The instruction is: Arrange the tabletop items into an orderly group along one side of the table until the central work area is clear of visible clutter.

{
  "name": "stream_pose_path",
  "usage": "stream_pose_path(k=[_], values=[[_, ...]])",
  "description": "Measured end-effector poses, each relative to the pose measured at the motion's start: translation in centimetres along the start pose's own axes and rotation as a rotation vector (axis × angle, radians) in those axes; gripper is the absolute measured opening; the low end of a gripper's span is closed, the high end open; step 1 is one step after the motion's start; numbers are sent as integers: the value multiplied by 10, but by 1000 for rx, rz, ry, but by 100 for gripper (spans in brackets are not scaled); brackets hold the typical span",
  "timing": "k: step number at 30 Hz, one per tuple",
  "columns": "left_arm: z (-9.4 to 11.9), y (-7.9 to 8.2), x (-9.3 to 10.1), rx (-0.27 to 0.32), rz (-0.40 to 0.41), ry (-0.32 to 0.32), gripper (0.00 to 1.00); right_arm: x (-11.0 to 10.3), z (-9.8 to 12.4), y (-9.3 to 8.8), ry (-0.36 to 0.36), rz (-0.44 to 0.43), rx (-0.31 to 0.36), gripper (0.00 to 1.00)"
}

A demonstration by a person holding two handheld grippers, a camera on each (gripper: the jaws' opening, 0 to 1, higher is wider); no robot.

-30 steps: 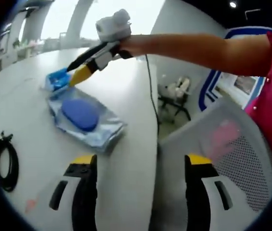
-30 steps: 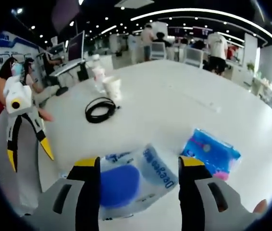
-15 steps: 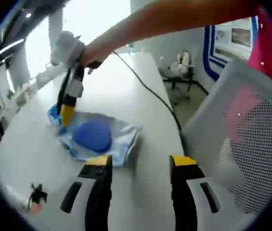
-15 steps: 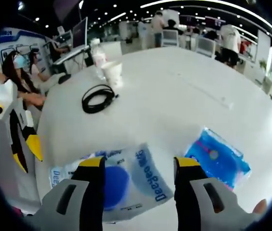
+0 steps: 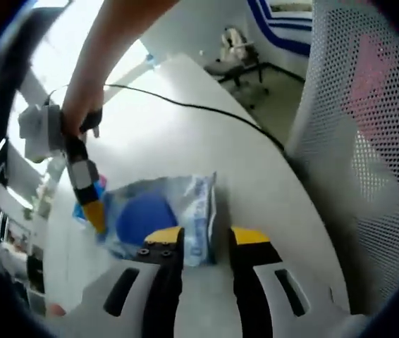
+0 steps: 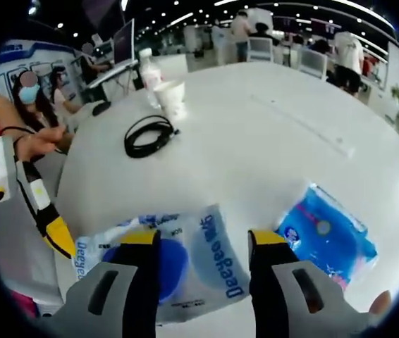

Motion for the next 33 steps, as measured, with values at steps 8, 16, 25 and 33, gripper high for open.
stream_pose_path(k=[8, 16, 25, 33], values=[[-5, -10, -11, 8, 140, 0, 17, 0, -5, -8, 31, 6, -54, 43], [-6, -13, -8, 11, 173, -17, 10, 10, -7, -5, 25, -18, -78, 32], [0, -20, -10, -1, 190, -16, 2, 21, -2, -12, -22, -41, -139, 7], [13, -31, -20, -10, 200, 10, 1, 22, 2, -13, -41, -69, -145, 3]])
Point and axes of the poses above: the point that each gripper's makers call its tool centre point, and the gripper's own axes: z roughly backward along the fingers, x roughly to its right, y roughly out of its top, the point moved 2 cm from there along z, roughly backward along the fingers, and after that the axes turned 7 degrees about -z, right-handed, at the moved point
